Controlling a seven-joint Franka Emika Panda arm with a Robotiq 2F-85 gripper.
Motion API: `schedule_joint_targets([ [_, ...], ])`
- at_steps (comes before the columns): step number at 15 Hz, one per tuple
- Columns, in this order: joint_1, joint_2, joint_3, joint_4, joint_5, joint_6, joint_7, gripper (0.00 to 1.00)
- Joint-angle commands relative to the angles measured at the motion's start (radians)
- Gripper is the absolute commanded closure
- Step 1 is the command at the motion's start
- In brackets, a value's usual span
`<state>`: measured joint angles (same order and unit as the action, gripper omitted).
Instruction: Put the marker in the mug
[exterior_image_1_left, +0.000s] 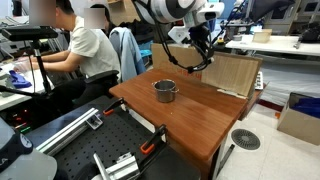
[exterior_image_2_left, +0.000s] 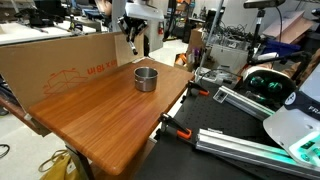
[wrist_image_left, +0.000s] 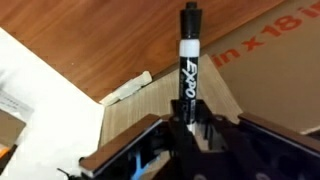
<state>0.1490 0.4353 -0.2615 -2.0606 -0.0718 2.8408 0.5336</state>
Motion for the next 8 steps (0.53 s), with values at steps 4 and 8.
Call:
schedule_joint_targets([
  [4, 0.287, -0.037, -0.273, -0.127, -0.257, 0.178, 0.216, 0.95],
  [8, 0.496, -0.022, -0.468, -0.166, -0.377, 0.233, 0.343, 0.95],
])
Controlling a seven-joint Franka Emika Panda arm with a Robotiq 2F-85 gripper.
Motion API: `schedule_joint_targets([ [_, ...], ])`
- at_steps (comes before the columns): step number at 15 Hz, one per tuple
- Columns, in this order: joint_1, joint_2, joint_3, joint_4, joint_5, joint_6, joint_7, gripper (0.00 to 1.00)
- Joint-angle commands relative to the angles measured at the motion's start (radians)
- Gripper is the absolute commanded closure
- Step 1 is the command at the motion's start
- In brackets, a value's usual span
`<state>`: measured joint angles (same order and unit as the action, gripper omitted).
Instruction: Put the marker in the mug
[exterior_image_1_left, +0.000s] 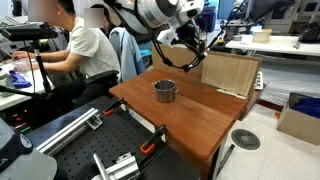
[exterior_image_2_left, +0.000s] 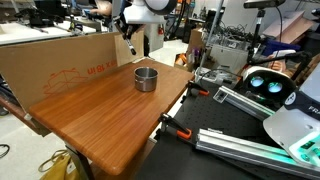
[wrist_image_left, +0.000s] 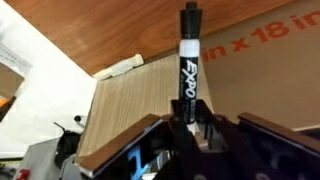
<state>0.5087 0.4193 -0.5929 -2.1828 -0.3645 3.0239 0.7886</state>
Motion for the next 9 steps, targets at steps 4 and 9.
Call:
schedule_joint_targets([
  [4, 0.319, 0.003, -0.282, -0.103, -0.160, 0.086, 0.162, 0.95],
  [9, 0.517, 0.021, -0.424, -0.188, -0.212, 0.133, 0.214, 0.95],
])
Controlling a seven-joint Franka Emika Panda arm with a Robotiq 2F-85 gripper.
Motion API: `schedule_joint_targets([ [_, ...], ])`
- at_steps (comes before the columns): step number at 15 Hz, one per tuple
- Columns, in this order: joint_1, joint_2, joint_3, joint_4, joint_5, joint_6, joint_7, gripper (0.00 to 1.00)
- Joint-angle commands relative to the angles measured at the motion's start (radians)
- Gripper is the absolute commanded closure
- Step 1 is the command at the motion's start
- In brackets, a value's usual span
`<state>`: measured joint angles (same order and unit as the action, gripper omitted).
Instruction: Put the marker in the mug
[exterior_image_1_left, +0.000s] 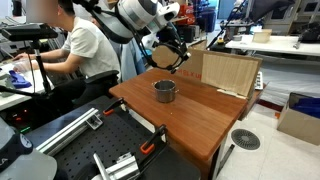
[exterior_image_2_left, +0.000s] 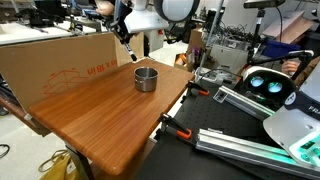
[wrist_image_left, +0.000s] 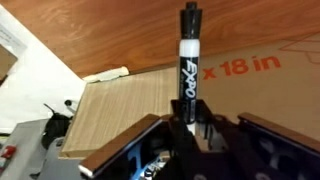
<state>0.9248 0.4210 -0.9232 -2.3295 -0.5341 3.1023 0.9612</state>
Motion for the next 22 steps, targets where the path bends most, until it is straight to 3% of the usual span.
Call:
schedule_joint_targets([
  [1, 0.143, 0.031, -0.126, -0.056, -0.049, 0.064, 0.050, 0.95],
  [7, 0.287, 0.063, -0.209, -0.157, -0.033, 0.098, 0.045, 0.95],
  [12, 0.361, 0.106, -0.272, -0.219, -0.011, 0.145, 0.061, 0.95],
  [13, 0.385, 0.125, -0.266, -0.248, 0.182, 0.168, -0.097, 0.95],
  [19, 0.384, 0.155, -0.178, -0.312, 0.597, 0.218, -0.391, 0.95],
  [21, 0.377, 0.153, -0.147, -0.315, 0.691, 0.226, -0.467, 0.53],
  [22, 0.378, 0.153, -0.137, -0.319, 0.725, 0.223, -0.495, 0.51],
])
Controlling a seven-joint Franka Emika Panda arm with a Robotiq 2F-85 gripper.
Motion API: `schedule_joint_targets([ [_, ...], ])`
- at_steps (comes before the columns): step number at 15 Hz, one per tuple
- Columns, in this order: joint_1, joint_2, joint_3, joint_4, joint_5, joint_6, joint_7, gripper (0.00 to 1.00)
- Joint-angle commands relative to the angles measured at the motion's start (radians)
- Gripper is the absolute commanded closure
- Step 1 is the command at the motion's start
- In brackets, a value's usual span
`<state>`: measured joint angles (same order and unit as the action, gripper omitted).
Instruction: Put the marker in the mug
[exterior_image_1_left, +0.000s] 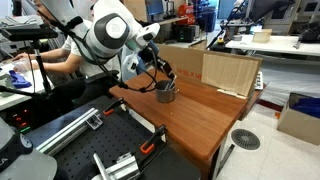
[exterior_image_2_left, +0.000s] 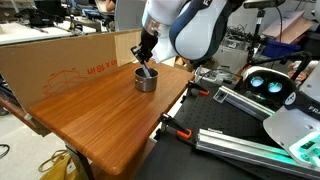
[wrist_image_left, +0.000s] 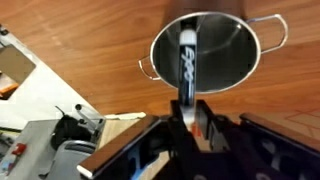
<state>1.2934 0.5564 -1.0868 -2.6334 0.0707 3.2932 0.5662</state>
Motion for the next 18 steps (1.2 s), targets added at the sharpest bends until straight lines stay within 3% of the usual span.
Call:
schedule_joint_targets([
  [1, 0.008, 0.016, 0.037, -0.018, 0.149, 0.031, -0.125, 0.49],
  [8, -0.005, -0.042, 0.050, -0.023, 0.241, 0.012, -0.223, 0.01],
  [12, 0.020, -0.116, -0.008, -0.034, 0.257, -0.005, -0.260, 0.00],
  [13, 0.042, -0.138, -0.054, -0.038, 0.211, -0.020, -0.231, 0.00],
  [17, 0.118, -0.282, -0.219, -0.023, 0.175, -0.130, -0.314, 0.00],
  [18, 0.152, -0.318, -0.274, -0.008, 0.151, -0.211, -0.362, 0.00],
])
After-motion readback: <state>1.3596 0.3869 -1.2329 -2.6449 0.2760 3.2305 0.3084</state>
